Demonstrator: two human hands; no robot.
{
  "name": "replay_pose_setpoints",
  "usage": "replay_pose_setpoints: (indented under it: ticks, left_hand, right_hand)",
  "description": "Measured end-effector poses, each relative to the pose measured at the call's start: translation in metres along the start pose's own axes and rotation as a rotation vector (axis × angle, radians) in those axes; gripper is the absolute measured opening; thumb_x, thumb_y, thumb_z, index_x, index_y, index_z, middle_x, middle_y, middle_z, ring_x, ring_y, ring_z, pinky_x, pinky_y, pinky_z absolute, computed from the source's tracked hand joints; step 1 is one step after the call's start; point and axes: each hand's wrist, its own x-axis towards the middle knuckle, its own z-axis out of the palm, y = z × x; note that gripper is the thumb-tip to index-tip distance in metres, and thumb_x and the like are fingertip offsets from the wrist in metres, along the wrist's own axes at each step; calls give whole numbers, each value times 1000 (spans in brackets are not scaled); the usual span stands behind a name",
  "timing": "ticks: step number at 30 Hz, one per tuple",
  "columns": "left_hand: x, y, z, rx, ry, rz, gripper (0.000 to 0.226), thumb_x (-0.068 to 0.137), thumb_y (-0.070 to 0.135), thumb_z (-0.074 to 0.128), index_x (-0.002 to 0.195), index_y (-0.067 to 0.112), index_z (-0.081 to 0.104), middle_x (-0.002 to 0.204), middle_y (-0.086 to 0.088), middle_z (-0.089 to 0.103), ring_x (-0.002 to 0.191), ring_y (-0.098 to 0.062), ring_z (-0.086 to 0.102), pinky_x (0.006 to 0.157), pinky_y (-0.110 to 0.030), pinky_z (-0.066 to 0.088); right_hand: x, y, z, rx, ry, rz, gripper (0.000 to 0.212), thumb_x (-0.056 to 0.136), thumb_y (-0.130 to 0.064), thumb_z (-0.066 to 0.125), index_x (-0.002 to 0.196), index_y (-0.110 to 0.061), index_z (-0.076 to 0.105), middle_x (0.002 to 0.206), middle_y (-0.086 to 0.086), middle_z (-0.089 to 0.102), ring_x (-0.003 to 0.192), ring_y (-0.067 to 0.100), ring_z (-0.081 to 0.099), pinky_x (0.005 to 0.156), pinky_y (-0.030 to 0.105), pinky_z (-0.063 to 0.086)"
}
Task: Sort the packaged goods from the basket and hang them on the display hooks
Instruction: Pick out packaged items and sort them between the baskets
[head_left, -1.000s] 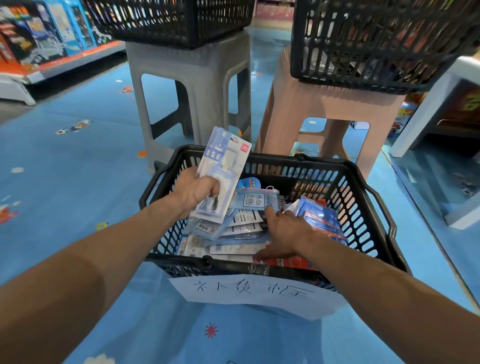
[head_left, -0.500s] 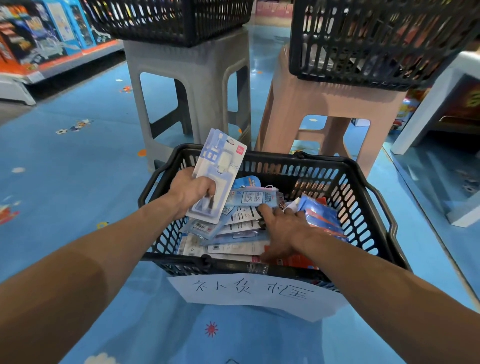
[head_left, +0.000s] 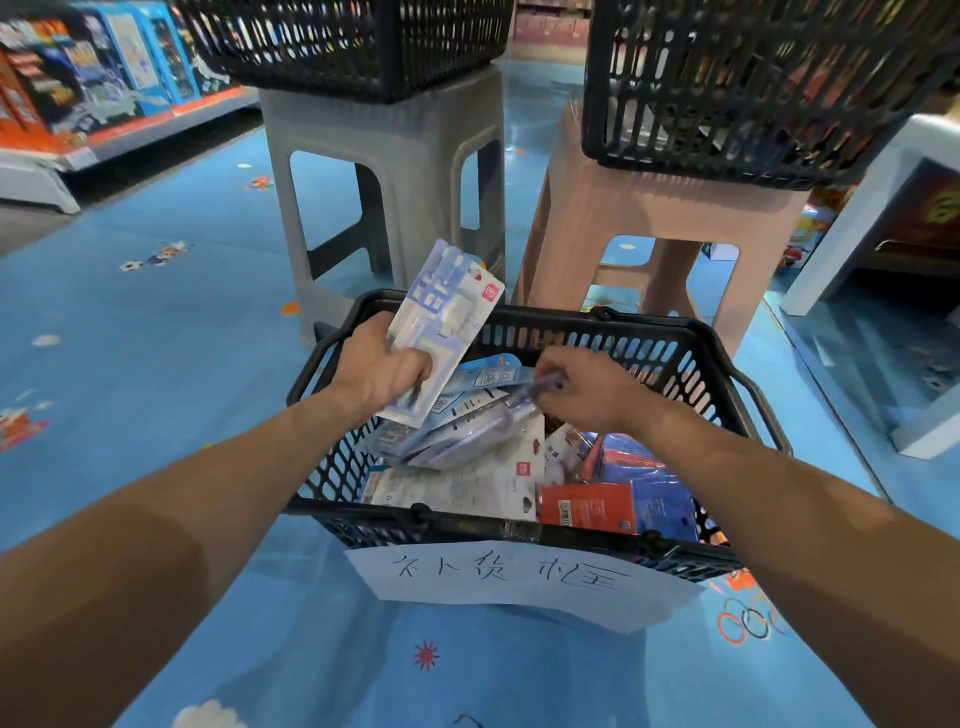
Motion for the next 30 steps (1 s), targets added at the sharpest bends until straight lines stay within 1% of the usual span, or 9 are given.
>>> replay_pose_setpoints:
  ticks: [4, 8, 14, 17, 20, 22, 25, 27, 30]
  left_hand:
    - [1, -1, 0, -52, -38, 7, 38, 80, 1, 68, 113, 17, 59, 94, 7, 68, 83, -8, 61, 65, -24, 46]
    - [4, -2, 3, -118, -148, -14, 45, 76, 2, 69, 118, 15, 60, 104, 0, 71, 92, -17, 63, 75, -31, 49]
    - [-1, 3, 5, -182, -327, -26, 55, 54, 9, 68, 108, 16, 63, 95, -7, 70, 87, -23, 66, 79, -37, 54]
    - [0, 1, 6, -210, -393, -44, 56, 53, 7, 66, 109, 8, 67, 102, -18, 73, 91, -29, 69, 79, -40, 56]
    - [-2, -1, 7, -208, -454, -119, 58, 56, 12, 64, 113, 6, 67, 107, -18, 75, 97, -38, 72, 85, -48, 58]
    - [-5, 1, 9, -220, -500, -159, 60, 64, 19, 64, 123, 6, 65, 117, -20, 73, 103, -40, 72, 93, -56, 58]
    - [-13, 6, 15, -304, -606, -207, 40, 102, 39, 50, 126, 11, 67, 112, -14, 76, 92, -30, 75, 76, -35, 62]
    - [-14, 8, 17, -316, -647, -190, 45, 99, 50, 55, 126, 17, 68, 115, -8, 77, 98, -26, 76, 81, -34, 60]
    - [-13, 4, 20, -245, -666, -107, 45, 81, 30, 81, 123, 17, 70, 114, -6, 78, 102, -25, 75, 84, -36, 60]
  right_hand:
    - [2, 6, -13, 423, 219, -35, 16, 95, -19, 70, 79, -15, 70, 73, -1, 68, 71, 15, 62, 70, 35, 50]
    - [0, -12, -34, 888, 268, 70, 5, 96, -7, 68, 96, -5, 73, 79, 4, 72, 63, 9, 67, 58, 22, 54]
    - [-3, -7, -41, 956, 8, 164, 27, 98, -15, 66, 120, 0, 70, 108, 18, 76, 85, 24, 74, 67, 32, 62]
    - [0, -7, -40, 1032, -90, 159, 27, 98, -15, 65, 120, -1, 71, 109, 16, 76, 89, 26, 74, 73, 34, 63]
    - [12, -15, -30, 1022, 22, 165, 16, 97, -8, 66, 107, 2, 72, 89, 13, 76, 66, 18, 72, 59, 27, 58]
    - [21, -17, -21, 951, 138, 187, 15, 96, -7, 68, 105, 3, 73, 87, 14, 75, 66, 18, 70, 67, 31, 59]
    - [33, -20, -10, 882, 268, 194, 18, 96, -10, 69, 104, 5, 74, 92, 18, 72, 73, 23, 67, 71, 35, 57]
    - [39, -21, -5, 856, 331, 181, 12, 95, -13, 71, 98, -3, 77, 94, 18, 74, 78, 25, 67, 75, 42, 58]
    - [44, -21, 2, 808, 390, 175, 13, 91, -21, 75, 78, -21, 76, 87, 11, 75, 78, 23, 67, 77, 45, 58]
